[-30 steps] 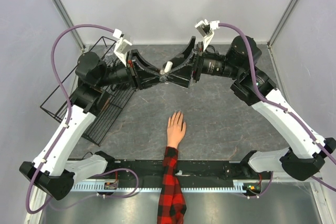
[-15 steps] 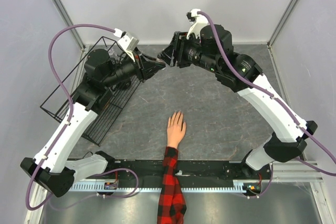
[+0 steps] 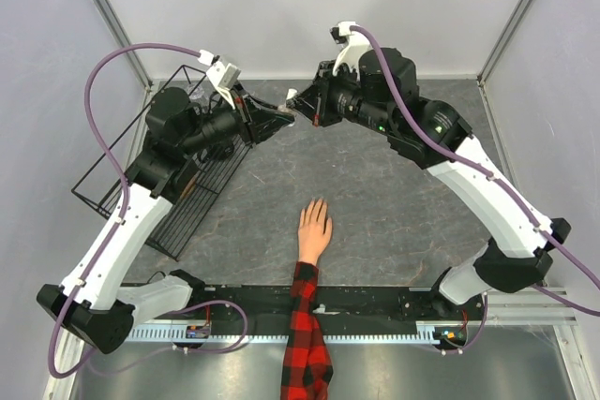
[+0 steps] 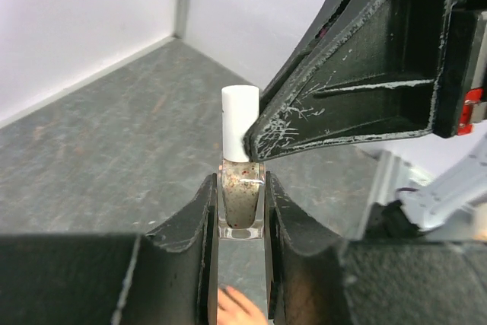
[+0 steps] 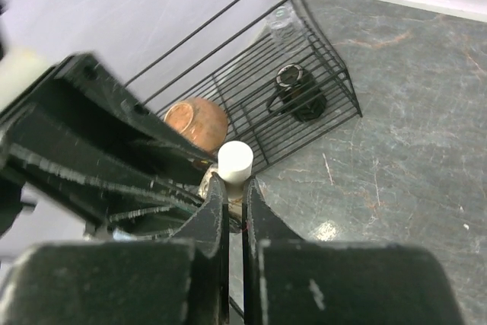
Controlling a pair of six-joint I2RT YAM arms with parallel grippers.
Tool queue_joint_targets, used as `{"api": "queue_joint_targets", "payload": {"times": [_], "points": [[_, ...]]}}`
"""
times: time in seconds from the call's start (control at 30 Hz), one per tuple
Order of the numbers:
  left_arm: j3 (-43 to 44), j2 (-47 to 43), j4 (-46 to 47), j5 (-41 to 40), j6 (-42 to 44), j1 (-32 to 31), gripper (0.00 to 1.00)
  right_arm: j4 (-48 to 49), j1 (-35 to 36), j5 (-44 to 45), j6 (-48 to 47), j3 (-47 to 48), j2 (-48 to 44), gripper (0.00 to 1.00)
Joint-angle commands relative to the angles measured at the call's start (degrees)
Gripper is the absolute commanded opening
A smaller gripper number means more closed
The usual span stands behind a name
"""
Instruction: Paint the nails
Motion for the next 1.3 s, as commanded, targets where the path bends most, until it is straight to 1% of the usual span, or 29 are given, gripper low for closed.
{"api": "queue_joint_targets", "payload": {"times": [0.0, 0.03, 0.07, 0.1, 0.13, 0.17, 0.2, 0.27, 0.3, 0.37, 0.4, 0.43, 0.47, 0.5, 0.53, 0.57, 0.6, 0.63, 0.7, 0.73, 0.83, 0.9, 0.97, 1.0, 1.1, 1.17, 1.2, 1.27], "points": [[-1.4, -3.0, 14.2, 17.8, -12.3, 0.9, 0.02, 5.9, -0.7, -10.6, -7.6, -5.5, -5.2, 0.0], [-3.6, -3.4, 18.2, 23.9, -18.5, 1.1, 0.02, 8.0, -1.0, -14.9, -9.1, -7.0, -6.2, 0.0], [-5.4, -3.5, 29.3, 27.4, -23.3, 1.3, 0.02, 10.7, -1.5, -25.3, -9.3, -8.9, -7.5, 0.0], [-7.1, -3.3, 38.5, 30.4, -29.1, 1.3, 0.02, 17.6, -1.5, -29.5, -8.8, -13.7, -10.4, 0.0], [-10.2, -2.5, 46.5, 34.3, -42.3, 1.3, 0.02, 21.8, -1.7, -34.4, -7.7, -16.1, -11.8, 0.0], [-11.4, -1.7, 61.8, 35.3, -48.7, 1.3, 0.02, 25.6, -2.0, -38.6, -3.7, -18.3, -12.9, 0.0], [-12.1, -0.9, 67.0, 36.0, -58.1, 1.3, 0.02, 33.3, -2.1, -45.8, -1.4, -21.8, -14.5, 0.0], [-12.6, 0.1, 72.6, 36.9, -62.4, 1.3, 0.02, 42.2, -2.1, -50.0, 5.2, -24.8, -15.4, 0.0], [-12.5, -0.1, 69.3, 37.2, -59.9, 1.3, 0.02, 42.6, -2.1, -50.9, 6.0, -26.1, -15.7, 0.0], [-11.3, -2.5, 59.5, 36.9, -52.4, 1.3, 0.02, 41.8, -2.2, -50.4, 5.9, -26.4, -15.8, 0.0], [-10.6, -3.6, 45.9, 36.4, -41.5, 1.3, 0.02, 41.0, -2.4, -48.0, 4.8, -26.2, -16.3, 0.0], [-8.3, -4.5, 38.2, 34.0, -35.2, 1.3, 0.02, 39.5, -2.5, -45.2, 4.0, -25.8, -16.5, 0.0], [-6.8, -5.9, 31.3, 32.2, -29.3, 1.2, 0.02, 33.4, -2.5, -42.3, 2.6, -25.0, -16.7, 0.05], [-5.4, -6.1, 23.7, 29.9, -19.6, 1.3, 0.02, 30.2, -2.5, -39.6, -0.2, -22.3, -16.4, 0.16], [-3.1, -6.2, 15.5, 26.3, -16.1, 1.3, 0.02, 26.9, -2.5, -33.2, -1.4, -20.9, -16.2, 0.31], [-2.0, -5.9, 11.5, 24.2, -13.4, 1.3, 0.02, 21.8, -2.5, -30.7, -2.5, -19.6, -16.0, 0.38], [-1.0, -5.8, 8.8, 18.7, -9.4, 1.3, 0.02, 19.6, -2.4, -27.0, -3.3, -17.6, -15.9, 0.47], [-0.6, -5.9, 5.7, 16.6, -8.1, 1.3, 0.02, 18.1, -2.5, -20.7, -3.2, -17.0, -16.0, 0.53], [-0.2, -6.0, 4.5, 12.4, -5.1, 1.1, 0.02, 14.6, -2.2, -14.7, -2.3, -15.1, -15.9, 0.62], [0.3, -6.1, 3.1, 10.8, -4.2, 1.0, 0.02, 13.8, -2.2, -12.1, -0.7, -14.5, -15.7, 0.64], [0.3, -6.9, 1.7, 4.0, -1.3, 0.7, 0.02, 10.6, -1.5, -4.1, 3.2, -11.3, -13.7, 0.64], [0.1, -7.2, 1.5, -0.1, 0.0, 0.6, 0.02, 9.1, -0.8, -1.8, 3.7, -8.7, -10.9, 0.63], [0.1, -7.2, 1.2, -1.7, 0.6, 0.6, 0.02, 5.5, 0.5, 3.2, 4.5, -4.6, -7.4, 0.63], [0.0, -7.2, 1.4, -2.9, 0.8, 0.6, 0.02, 4.9, 0.8, 3.4, 4.2, -3.2, -6.3, 0.63], [0.3, -6.8, 1.3, -4.5, 1.6, 0.5, 0.02, 2.4, 2.7, 7.1, 3.6, 2.1, -2.5, 0.61], [0.4, -6.5, 1.4, -4.9, 2.1, 0.4, 0.02, 1.2, 3.8, 8.6, 3.2, 4.5, -0.4, 0.57], [0.7, -6.4, 1.0, -4.9, 2.5, 0.5, 0.02, 1.0, 4.0, 9.0, 3.2, 5.0, 0.2, 0.51], [0.7, -6.0, 0.7, -5.0, 2.7, 0.5, 0.02, 1.1, 4.3, 8.9, 3.1, 5.7, 1.4, 0.47]]}}
